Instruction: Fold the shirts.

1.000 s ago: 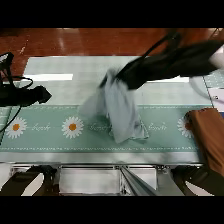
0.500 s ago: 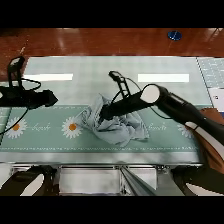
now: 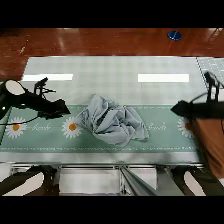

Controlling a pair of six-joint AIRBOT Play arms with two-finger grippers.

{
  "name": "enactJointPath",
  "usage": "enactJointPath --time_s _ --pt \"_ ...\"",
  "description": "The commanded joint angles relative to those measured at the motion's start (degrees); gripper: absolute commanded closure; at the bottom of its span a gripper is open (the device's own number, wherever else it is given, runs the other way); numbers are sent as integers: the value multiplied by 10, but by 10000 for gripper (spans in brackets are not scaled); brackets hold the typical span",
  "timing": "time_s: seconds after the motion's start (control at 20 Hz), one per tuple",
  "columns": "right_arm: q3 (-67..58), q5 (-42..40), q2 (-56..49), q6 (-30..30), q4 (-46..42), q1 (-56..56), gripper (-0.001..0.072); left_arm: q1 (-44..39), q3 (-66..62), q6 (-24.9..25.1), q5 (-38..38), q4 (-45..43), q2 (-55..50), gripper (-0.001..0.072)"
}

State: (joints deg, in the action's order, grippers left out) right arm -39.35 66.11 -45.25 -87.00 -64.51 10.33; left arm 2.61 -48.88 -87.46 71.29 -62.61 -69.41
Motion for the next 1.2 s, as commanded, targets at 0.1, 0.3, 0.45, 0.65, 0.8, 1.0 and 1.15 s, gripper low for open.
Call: enactJointPath --time_s 0.1,0.3,0.45,0.65,0.8,1.0,1.15 --pt "189 -12 100 63 209 85 302 12 56 39 -23 114 -89 202" --pt "208 -14 100 45 164 80 302 -11 73 78 -75 208 -136 202" --pt "249 20 100 33 164 80 302 -49 72 103 -103 244 -165 320" --pt "285 8 98 35 186 80 304 -57 56 154 -79 255 -165 686" --pt "285 -37 46 75 231 80 316 -57 43 165 -63 255 -162 686" --pt "285 -49 -98 194 343 80 319 -57 42 165 -60 256 -162 685" --pt "260 -55 -197 228 371 2 346 -57 42 165 -61 256 -162 686"
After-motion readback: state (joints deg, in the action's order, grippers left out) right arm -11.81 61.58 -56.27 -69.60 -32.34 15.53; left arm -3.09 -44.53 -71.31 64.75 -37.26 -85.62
